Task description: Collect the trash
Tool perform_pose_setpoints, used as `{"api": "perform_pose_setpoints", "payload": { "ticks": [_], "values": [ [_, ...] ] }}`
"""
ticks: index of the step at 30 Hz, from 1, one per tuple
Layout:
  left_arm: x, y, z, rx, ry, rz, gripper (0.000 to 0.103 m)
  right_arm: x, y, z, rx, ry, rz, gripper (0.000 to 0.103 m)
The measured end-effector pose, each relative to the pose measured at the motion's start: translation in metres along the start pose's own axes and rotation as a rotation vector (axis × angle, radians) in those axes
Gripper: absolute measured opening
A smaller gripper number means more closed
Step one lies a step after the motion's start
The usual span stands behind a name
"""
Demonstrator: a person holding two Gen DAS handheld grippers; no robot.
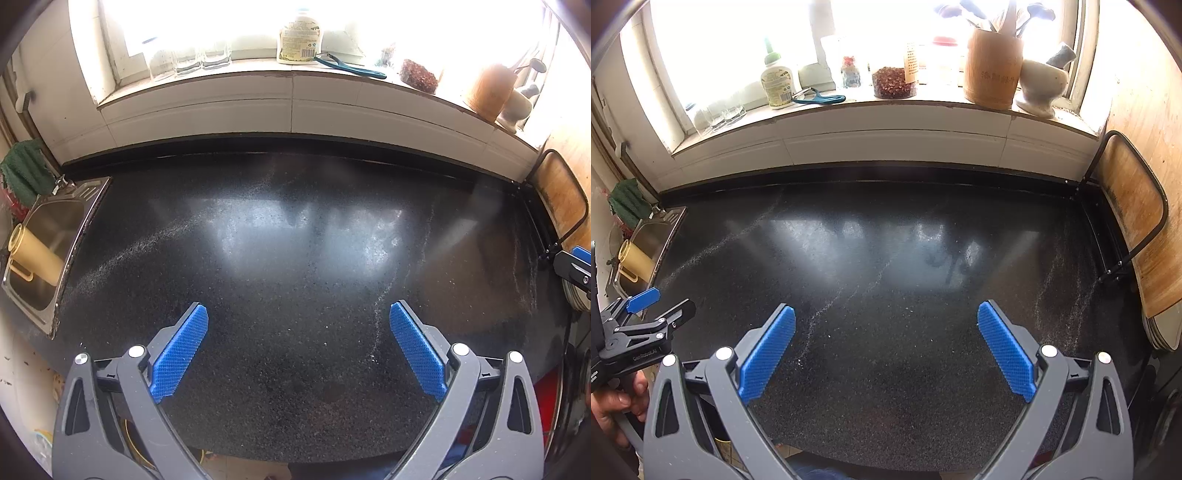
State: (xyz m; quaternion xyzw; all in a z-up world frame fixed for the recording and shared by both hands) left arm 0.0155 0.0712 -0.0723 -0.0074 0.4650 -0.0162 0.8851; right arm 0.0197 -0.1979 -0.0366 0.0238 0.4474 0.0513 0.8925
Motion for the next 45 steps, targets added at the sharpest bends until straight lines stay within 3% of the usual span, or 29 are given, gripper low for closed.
{"api": "perform_pose_setpoints", "payload": {
  "ticks": [45],
  "values": [
    [-0.0023, -0.0035, -0.0031, 0.007, 0.001, -0.003, 0.096, 0.0025, -0.0022, 0.0007, -0.006, 0.011, 0.015, 0.096]
  ]
}}
Point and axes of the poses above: each gripper's, at about its wrist camera, not at the fingertips, and x roughly the way its jaws point, y to its left, z to its top, the point moved 1 cm from there along x, roughly the way its jaws point, and after that the axes turned 4 degrees about -y, right-handed, at the moved point
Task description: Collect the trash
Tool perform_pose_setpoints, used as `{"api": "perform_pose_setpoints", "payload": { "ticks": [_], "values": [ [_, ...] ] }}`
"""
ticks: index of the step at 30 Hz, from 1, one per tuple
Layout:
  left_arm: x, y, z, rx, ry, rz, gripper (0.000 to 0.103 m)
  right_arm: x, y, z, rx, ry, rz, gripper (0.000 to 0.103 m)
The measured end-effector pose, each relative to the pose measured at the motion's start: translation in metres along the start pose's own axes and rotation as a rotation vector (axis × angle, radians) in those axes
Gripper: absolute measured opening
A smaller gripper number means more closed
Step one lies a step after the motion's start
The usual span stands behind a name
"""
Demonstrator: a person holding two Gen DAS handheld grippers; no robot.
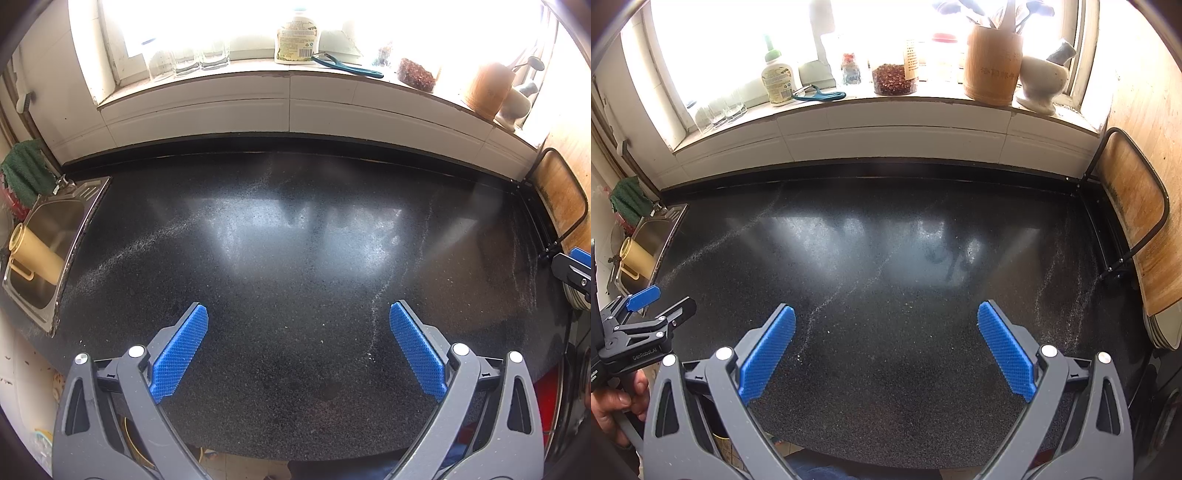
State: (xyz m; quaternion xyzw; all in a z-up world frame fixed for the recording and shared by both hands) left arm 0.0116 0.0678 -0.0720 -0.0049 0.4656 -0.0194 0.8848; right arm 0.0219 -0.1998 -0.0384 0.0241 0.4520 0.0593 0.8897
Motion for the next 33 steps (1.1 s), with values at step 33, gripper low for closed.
{"api": "perform_pose_setpoints", "payload": {
  "ticks": [33],
  "values": [
    [0.034, 0.014, 0.002, 0.007, 0.013, 0.015, 0.096, 0.036, -0.01, 0.005, -0.027, 0.026, 0.024, 0.096]
  ]
}}
Point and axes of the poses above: each gripper's, at about its wrist camera, not at the fingertips, and x roughly the way its jaws point, y to its left, z to its top, the point moved 1 cm from there along x, roughly the way its jaws point, and after that the axes turned 4 degrees about -y, right-handed, at the moved point
